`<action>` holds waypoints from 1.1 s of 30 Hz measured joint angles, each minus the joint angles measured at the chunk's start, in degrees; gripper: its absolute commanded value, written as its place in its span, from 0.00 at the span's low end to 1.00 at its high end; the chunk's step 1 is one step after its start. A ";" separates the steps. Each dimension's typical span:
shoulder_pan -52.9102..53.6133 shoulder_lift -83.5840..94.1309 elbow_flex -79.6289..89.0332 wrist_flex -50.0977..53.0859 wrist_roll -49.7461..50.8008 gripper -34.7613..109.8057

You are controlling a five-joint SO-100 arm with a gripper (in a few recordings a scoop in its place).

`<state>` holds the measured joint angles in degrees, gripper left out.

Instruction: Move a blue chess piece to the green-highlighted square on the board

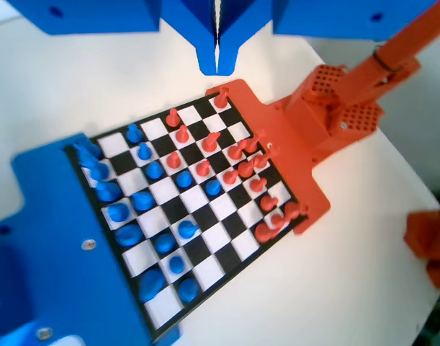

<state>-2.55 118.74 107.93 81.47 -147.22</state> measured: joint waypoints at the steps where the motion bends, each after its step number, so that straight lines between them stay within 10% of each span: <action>1: 0.00 -0.53 0.97 -1.41 -1.14 0.25; 33: -2.64 4.92 31.90 -15.12 -19.42 0.25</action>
<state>-5.19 123.66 139.83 66.36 -166.64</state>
